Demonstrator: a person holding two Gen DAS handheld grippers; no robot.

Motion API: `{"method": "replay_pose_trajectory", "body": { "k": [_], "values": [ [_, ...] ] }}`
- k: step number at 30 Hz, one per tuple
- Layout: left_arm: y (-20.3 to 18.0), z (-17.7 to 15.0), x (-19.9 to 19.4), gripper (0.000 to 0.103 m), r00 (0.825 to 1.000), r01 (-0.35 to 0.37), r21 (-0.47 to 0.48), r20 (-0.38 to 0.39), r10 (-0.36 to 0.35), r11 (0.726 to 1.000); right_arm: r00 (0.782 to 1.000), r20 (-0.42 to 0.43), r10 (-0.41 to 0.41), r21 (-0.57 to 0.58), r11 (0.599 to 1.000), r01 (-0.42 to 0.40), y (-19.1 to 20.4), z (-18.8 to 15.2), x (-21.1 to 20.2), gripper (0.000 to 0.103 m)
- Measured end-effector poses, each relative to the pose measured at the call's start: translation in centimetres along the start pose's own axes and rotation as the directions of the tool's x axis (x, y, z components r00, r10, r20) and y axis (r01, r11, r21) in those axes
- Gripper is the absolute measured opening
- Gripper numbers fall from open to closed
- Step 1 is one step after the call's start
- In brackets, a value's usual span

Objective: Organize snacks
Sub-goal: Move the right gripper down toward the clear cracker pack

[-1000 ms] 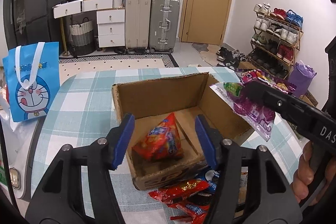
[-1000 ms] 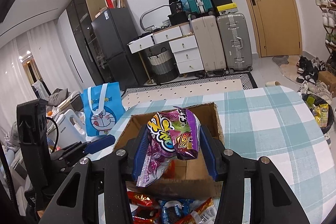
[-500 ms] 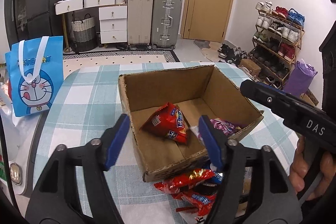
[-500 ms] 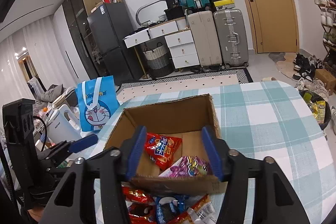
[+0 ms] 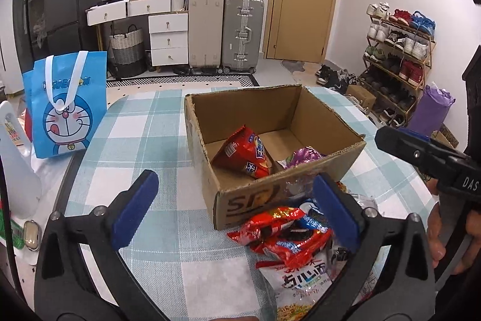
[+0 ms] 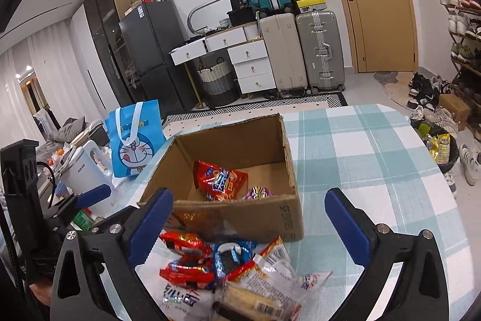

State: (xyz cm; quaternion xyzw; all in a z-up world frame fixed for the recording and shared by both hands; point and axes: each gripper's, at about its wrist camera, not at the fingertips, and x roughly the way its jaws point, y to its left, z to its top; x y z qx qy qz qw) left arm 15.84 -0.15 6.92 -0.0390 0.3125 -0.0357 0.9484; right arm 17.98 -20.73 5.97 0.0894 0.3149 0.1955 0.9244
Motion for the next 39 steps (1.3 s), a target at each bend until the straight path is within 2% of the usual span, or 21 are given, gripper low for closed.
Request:
{"method": "replay_pose_trajectory", "body": {
  "k": [11,18,25,39],
  "values": [
    [-1.3,-3.5,-2.7,0.103,1.0,0.012,0.022,-0.014,-0.012,1.0,0.999,-0.032,-0.009,0.011,1.0,0.009,-1.2,-4.1,-2.5,0.102],
    [-2.0,-6.1,-4.2,0.103,0.999,0.029,0.03,-0.014,-0.028,0.999,0.998,-0.043,-0.042,-0.057,0.998,0.039,-0.3,-6.6,-3.9,0.102],
    [-2.0,-7.7,-5.0,0.103,0.999,0.029,0.03,-0.018,-0.029,0.999,0.997,-0.061,-0.048,-0.054,0.998,0.045,-0.4,-8.1,-4.4,0.103],
    [-0.9,-9.1,-3.5,0.103,0.998,0.036,0.005,-0.05,-0.035,0.999,0.992,-0.115,-0.048,-0.061,0.997,0.041,-0.5,-9.9,-2.7,0.103]
  ]
}}
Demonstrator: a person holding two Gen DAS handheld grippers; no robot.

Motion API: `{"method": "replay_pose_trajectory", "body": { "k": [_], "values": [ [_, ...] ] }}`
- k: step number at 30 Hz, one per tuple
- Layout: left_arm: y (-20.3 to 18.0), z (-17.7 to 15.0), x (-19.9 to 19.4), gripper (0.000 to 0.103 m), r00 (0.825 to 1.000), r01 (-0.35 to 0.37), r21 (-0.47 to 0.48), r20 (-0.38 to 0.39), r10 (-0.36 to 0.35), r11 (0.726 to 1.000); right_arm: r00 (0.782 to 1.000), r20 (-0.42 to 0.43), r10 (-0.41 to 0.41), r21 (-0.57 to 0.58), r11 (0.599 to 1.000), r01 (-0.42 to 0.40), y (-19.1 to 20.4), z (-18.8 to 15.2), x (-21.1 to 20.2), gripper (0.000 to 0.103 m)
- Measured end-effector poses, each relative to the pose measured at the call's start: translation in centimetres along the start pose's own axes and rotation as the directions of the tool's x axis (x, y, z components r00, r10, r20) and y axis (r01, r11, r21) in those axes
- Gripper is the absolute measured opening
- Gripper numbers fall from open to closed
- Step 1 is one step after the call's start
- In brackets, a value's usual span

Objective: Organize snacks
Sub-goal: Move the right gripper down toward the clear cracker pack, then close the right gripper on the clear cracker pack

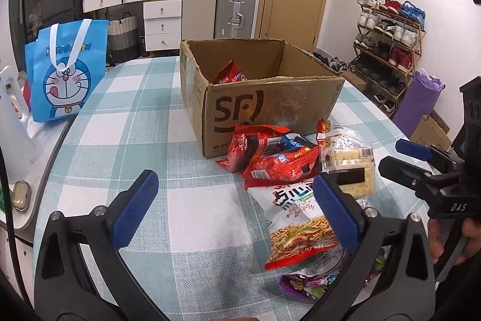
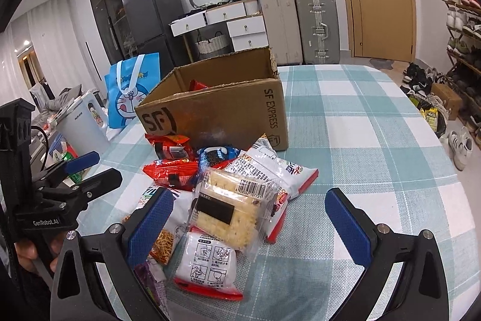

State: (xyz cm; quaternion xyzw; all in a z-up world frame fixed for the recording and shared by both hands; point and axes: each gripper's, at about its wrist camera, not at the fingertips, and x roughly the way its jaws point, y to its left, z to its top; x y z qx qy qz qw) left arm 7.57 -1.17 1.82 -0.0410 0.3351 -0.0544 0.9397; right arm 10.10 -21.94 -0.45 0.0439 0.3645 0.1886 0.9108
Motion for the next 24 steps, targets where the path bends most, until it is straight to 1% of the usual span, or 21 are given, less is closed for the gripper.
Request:
{"method": "replay_pose_trajectory", "body": {
  "k": [5,12,16,24],
  "values": [
    [-0.2,-0.5,0.9,0.103,1.0,0.004,0.012,-0.025,-0.003,1.0,1.0,-0.027,0.0,0.011,1.0,0.001,0.0,-0.3,0.9,0.103],
    [-0.2,-1.0,1.8,0.103,0.999,0.004,0.014,-0.039,-0.004,1.0,0.998,-0.066,-0.003,0.018,1.0,0.004,0.6,-0.8,2.3,0.103],
    [-0.2,-1.2,2.0,0.103,0.999,0.006,0.015,-0.049,-0.005,1.0,0.995,-0.092,-0.024,0.021,0.999,0.026,1.1,-0.8,3.2,0.103],
    [0.5,-1.1,2.1,0.103,0.999,0.0,0.015,-0.041,0.001,1.0,0.99,-0.129,-0.06,0.017,0.998,0.063,1.8,-0.3,4.3,0.103]
  ]
}}
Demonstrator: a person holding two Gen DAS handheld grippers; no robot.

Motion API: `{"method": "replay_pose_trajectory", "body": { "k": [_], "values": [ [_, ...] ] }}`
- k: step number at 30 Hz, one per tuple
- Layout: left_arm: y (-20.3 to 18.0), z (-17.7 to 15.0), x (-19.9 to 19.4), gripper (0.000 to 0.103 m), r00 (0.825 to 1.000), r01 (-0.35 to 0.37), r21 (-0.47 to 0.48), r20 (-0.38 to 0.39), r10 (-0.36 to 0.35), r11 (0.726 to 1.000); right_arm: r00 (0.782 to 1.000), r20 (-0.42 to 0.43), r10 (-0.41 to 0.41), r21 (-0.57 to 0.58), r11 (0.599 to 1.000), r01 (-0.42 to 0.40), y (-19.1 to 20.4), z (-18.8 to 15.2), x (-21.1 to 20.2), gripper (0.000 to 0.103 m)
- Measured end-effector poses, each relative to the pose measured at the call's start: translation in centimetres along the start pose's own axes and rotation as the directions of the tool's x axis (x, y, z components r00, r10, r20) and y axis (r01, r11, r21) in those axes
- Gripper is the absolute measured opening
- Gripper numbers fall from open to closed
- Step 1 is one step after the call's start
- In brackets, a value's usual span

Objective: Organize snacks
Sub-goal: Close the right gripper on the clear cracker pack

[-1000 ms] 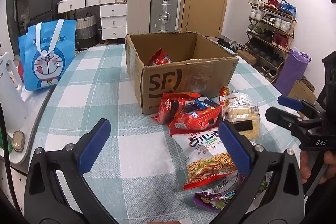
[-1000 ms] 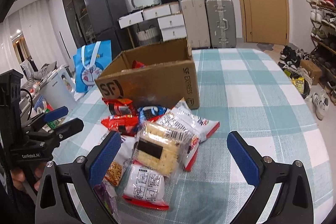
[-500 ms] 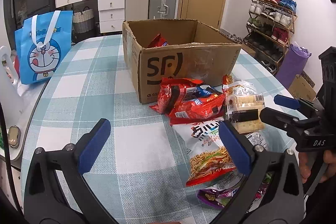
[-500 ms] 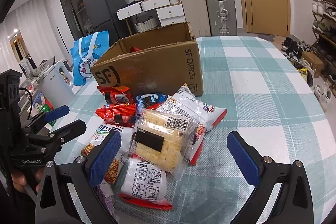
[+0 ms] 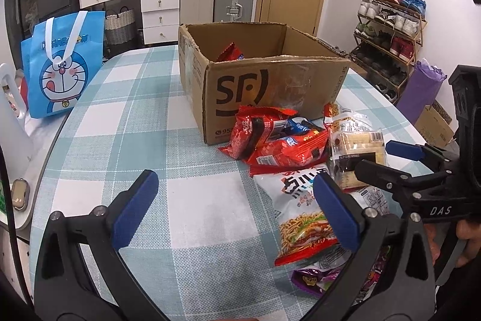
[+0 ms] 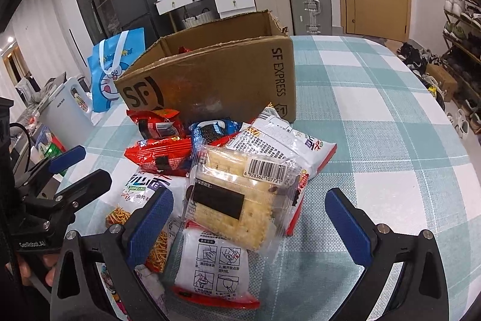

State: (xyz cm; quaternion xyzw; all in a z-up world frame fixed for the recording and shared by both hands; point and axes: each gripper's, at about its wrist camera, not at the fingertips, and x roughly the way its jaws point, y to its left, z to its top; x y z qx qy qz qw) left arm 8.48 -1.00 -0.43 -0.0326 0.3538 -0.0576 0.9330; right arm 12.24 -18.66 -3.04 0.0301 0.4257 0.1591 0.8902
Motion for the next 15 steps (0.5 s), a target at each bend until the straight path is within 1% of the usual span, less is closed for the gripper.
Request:
{"method": "replay_pose_trajectory", "body": {
  "k": [4,9,12,15],
  "values": [
    [0.7,0.0,0.1,0.103,1.0,-0.006,-0.015,0.004,0.006,1.0,0.999,-0.027,-0.029,-0.022,0.999,0.028,0.8,0.4,0.7,0.103],
    [1.5,0.1,0.2,0.103,1.0,-0.013,-0.027,0.003,0.013,1.0,0.997,-0.058,-0.051,-0.021,0.999,0.05,1.5,0.7,1.6,0.103],
    [2.0,0.1,0.2,0.103,1.0,-0.013,-0.032,0.002,0.013,0.999,0.992,-0.081,-0.094,-0.027,0.995,0.092,1.9,0.8,2.2,0.102],
    [2.4,0.1,0.2,0.103,1.0,-0.013,-0.037,0.005,0.013,0.999,0.988,-0.098,-0.116,-0.006,0.993,0.116,1.7,0.9,2.6,0.103]
  ]
}}
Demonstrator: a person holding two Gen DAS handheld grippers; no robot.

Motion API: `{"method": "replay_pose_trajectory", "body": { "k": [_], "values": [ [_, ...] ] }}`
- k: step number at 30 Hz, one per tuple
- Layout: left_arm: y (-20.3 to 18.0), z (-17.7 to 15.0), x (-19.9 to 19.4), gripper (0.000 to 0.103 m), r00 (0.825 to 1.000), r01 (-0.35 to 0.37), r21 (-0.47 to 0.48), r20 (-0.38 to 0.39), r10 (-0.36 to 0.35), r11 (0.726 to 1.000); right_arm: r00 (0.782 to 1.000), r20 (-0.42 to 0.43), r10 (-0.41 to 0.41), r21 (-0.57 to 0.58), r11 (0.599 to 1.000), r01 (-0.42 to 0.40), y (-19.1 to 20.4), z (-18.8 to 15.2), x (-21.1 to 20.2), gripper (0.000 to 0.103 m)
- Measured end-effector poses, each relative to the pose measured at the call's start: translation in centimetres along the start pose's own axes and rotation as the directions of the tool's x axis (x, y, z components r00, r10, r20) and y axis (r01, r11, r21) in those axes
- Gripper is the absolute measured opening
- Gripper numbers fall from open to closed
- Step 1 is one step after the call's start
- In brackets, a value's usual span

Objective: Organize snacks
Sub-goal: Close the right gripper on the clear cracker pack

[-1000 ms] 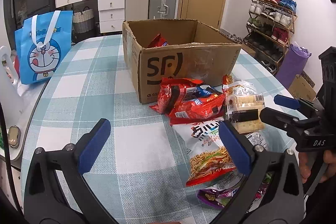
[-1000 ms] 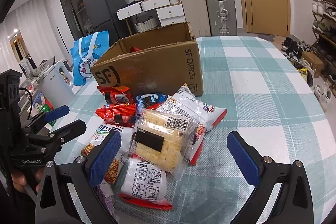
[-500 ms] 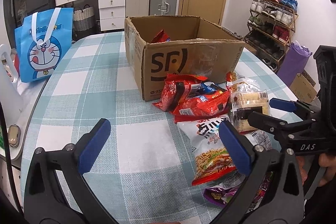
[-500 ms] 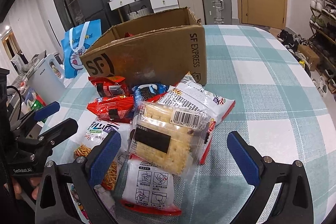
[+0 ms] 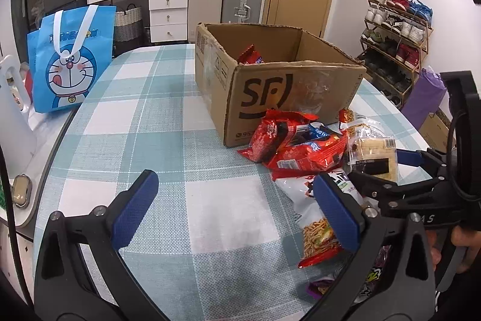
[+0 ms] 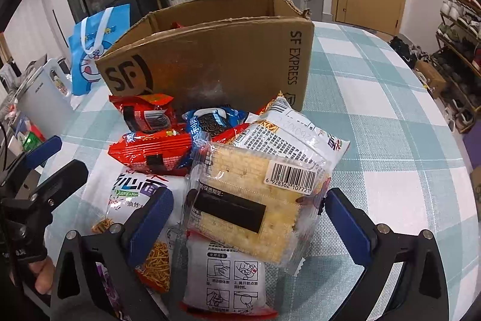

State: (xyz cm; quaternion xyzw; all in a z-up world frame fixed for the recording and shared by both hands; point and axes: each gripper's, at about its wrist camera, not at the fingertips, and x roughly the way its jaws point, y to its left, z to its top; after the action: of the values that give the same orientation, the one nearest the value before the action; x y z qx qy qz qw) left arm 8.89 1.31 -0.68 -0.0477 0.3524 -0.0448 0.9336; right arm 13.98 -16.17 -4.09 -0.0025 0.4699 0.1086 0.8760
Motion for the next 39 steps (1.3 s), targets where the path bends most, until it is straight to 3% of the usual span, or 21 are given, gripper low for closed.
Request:
{"method": "replay_pose_trajectory", "body": {
  "k": [6,20,33,37,39],
  "values": [
    [0.2,-0.1,0.3,0.103,1.0,-0.009,0.014,-0.005,0.009,1.0,0.999,-0.008,-0.038,0.003,0.999,0.038,-0.1,-0.2,0.0,0.1],
    [-0.5,-0.3,0.2,0.103,1.0,-0.004,0.038,-0.009,0.004,0.999,1.0,0.023,-0.017,0.004,1.0,0.017,-1.0,-1.3,-1.8,0.06],
    [-1.8,-0.6,0.5,0.103,0.999,0.034,0.061,-0.032,-0.032,0.998,0.988,0.103,0.119,0.053,0.991,-0.124,-3.8,-2.8,-3.7,0.053],
    [-2.5,-0.8,0.7,0.103,0.997,0.056,0.067,-0.049,-0.052,0.996,0.971,0.132,0.201,0.074,0.974,-0.212,-4.9,-3.3,-3.8,0.053],
    [-2.6,-0.8,1.0,0.103,0.997,0.062,0.065,-0.056,-0.058,0.996,0.949,0.146,0.279,0.068,0.954,-0.291,-5.3,-3.5,-3.9,0.053]
  ]
}}
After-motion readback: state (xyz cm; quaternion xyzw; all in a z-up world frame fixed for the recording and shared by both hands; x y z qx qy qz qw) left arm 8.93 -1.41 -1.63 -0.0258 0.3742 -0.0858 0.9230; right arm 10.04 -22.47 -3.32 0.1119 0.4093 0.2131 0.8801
